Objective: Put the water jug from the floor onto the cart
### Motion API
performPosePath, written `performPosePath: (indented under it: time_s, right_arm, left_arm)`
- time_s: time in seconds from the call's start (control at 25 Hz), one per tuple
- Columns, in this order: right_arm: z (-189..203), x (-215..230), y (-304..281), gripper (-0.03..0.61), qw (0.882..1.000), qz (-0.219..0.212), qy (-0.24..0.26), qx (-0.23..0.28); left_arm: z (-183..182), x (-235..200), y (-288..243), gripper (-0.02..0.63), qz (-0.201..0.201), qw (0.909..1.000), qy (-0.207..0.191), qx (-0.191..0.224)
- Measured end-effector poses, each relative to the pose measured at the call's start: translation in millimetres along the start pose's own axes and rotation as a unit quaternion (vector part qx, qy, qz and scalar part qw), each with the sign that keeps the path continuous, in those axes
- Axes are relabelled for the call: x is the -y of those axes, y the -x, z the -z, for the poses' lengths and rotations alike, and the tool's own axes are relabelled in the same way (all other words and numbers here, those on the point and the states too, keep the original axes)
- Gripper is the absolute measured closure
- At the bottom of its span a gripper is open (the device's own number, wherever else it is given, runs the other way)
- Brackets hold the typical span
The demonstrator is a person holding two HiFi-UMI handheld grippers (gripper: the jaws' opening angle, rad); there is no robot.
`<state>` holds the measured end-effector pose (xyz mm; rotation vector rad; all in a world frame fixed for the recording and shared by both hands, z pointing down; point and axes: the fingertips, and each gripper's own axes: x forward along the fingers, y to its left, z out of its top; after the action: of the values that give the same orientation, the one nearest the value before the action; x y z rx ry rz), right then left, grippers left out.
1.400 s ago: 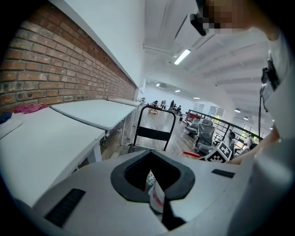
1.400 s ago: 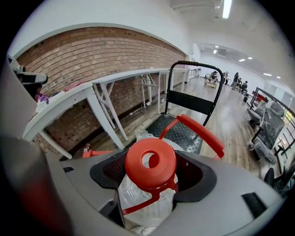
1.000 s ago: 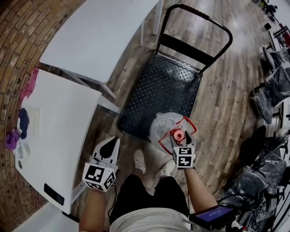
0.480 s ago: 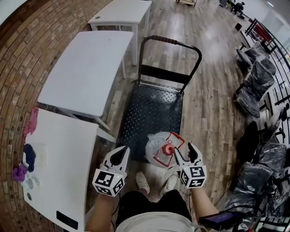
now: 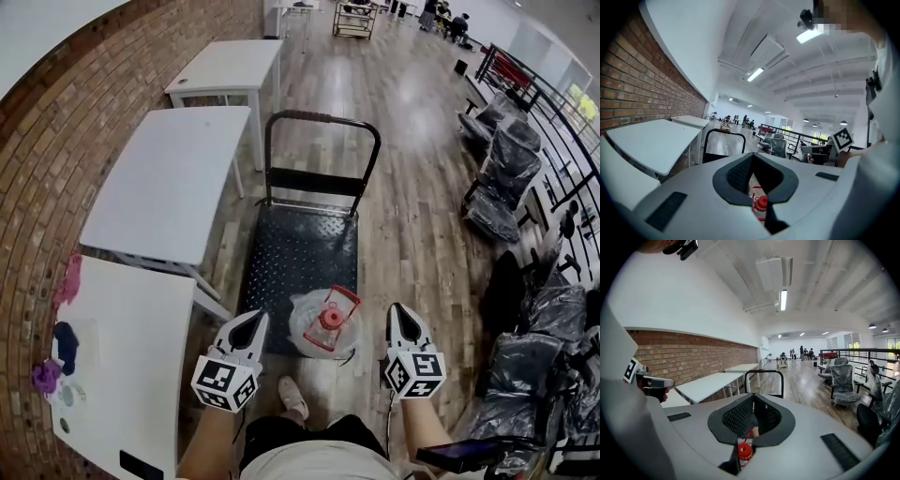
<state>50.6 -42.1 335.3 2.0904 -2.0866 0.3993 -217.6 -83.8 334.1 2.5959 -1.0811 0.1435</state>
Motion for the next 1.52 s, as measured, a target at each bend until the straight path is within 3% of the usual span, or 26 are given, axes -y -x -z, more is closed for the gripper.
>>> performPosePath:
  time_s: [0.4,0.68,0.96,1.32,1.52]
  right_arm:
    - [-9.8,32.1,89.5,0.575,0.999,-0.005,0.007,0.032]
    - [-18.0,35.2,172.4,0.575,0.997,-0.033,0.028,0.067]
    - [-5.0,33.1,239.6,0.575,0.995,-0.057,0.038,0.07]
    - [0.9,13.1,271.9,0.577,0.995,-0.059,0.057,0.064]
    - [-0.8,-15.7,270.9,0.577,0.994,-0.06,0.061,0.061]
  left_arm:
    - [-9.1,78.9,36.4,0.615,-0.005,0.9995,-0.02,0.026]
    - [2.8,158.0,72.9,0.615,0.0,0.9989,-0.033,0.034]
    - [16.2,212.6,120.4,0.615,-0.009,0.9984,-0.032,0.045]
    - [19.9,225.3,147.9,0.614,0.002,0.9984,-0.028,0.05]
    - [13.1,209.4,164.7,0.614,0.008,0.998,-0.033,0.053]
